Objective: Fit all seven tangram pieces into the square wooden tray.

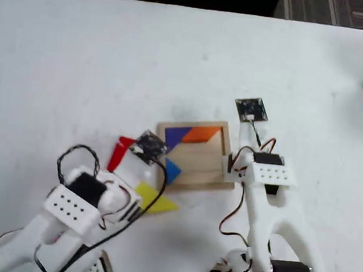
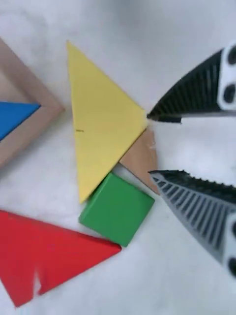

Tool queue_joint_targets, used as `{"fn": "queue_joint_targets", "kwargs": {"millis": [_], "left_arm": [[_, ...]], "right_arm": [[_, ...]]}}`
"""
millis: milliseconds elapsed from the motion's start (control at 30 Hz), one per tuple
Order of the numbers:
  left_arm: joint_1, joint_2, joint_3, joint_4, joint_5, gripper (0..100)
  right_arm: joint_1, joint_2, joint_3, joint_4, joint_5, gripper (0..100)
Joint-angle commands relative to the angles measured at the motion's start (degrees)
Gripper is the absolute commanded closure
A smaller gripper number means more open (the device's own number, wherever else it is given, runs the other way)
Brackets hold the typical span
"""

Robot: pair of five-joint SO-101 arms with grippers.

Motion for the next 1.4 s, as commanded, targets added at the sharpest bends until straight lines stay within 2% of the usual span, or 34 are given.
{"fn": "queue_joint_targets", "kwargs": {"millis": [0,167,400,500,700,767,1067,1233,1367], "left_arm": [[-1.36,0.04,-0.62,0.35,-0.79,72],[-1.27,2.24,-0.70,-0.62,-0.79,75],[-1.71,20.70,-7.56,-1.67,-0.79,77],[-2.07,24.13,-8.70,-4.48,-0.88,77],[-12.00,24.57,-8.70,-13.45,-0.53,77],[-14.90,24.66,-8.70,-16.53,2.20,77],[-21.58,24.66,-8.88,-22.42,9.49,76],[-21.93,24.40,-8.79,-22.33,9.76,76],[-18.42,24.22,-9.05,-19.52,12.22,76]], "right_arm": [[-0.57,-2.07,-1.32,-0.84,0.53,98.1],[-0.57,-2.07,-1.32,-0.84,0.53,98.1],[-0.48,-2.07,-1.32,-0.84,0.53,98.1],[-0.48,-2.07,-1.32,-0.84,0.53,98.1],[-0.48,-2.07,-1.32,-0.84,0.53,98.1],[-0.57,-2.07,-1.32,-0.75,0.53,98.1],[-0.31,-2.07,-1.32,-0.66,0.53,98.1],[-0.31,-2.07,-1.32,-0.66,0.53,98.1],[-0.31,-2.07,-1.32,-0.66,0.53,98.1]]}}
